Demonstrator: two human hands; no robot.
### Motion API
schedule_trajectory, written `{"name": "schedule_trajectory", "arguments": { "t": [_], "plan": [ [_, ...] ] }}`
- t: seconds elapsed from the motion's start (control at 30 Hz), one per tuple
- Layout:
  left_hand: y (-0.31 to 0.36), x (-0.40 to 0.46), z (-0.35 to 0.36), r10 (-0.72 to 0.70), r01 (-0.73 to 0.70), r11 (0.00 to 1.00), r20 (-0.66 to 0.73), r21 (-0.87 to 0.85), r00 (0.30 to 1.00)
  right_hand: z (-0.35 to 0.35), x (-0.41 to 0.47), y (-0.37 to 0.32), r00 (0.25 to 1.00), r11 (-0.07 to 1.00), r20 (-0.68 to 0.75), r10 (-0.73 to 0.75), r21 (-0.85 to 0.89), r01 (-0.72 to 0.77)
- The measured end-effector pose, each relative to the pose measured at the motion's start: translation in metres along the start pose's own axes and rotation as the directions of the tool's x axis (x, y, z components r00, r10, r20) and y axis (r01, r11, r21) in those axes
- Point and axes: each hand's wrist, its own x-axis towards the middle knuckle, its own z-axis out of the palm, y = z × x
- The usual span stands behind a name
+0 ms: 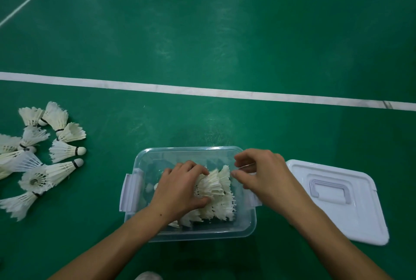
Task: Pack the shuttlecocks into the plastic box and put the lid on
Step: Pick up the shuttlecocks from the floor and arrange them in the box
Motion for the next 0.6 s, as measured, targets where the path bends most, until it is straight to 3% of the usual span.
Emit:
{"name": "schedule_trajectory", "arguments": {
  "t": [0.1,0.3,0.47,0.6],
  "plan": [
    [0.002,-0.006,-0.015,0.009,-0.009,0.999,-0.005,-0.048,1.000,-0.005,0.003,0.005,0.998,0.998,-0.011,-0.058,0.029,0.058],
    [0.003,-0.029,-0.071,-0.074,0.032,0.974,-0.183,-0.223,0.980,0.000,0.010,-0.017,0.975,0.975,0.011,-0.222,-0.018,0.222],
    [-0.028,-0.059,-0.108,-0.200,0.075,0.936,-0.342,-0.345,0.918,0.024,0.024,-0.070,0.923,0.920,0.066,-0.380,-0.080,0.384],
    [-0.082,-0.089,-0.110,-0.348,0.149,0.877,-0.389,-0.458,0.853,0.068,0.043,-0.123,0.858,0.850,0.187,-0.479,-0.144,0.506]
  ]
}}
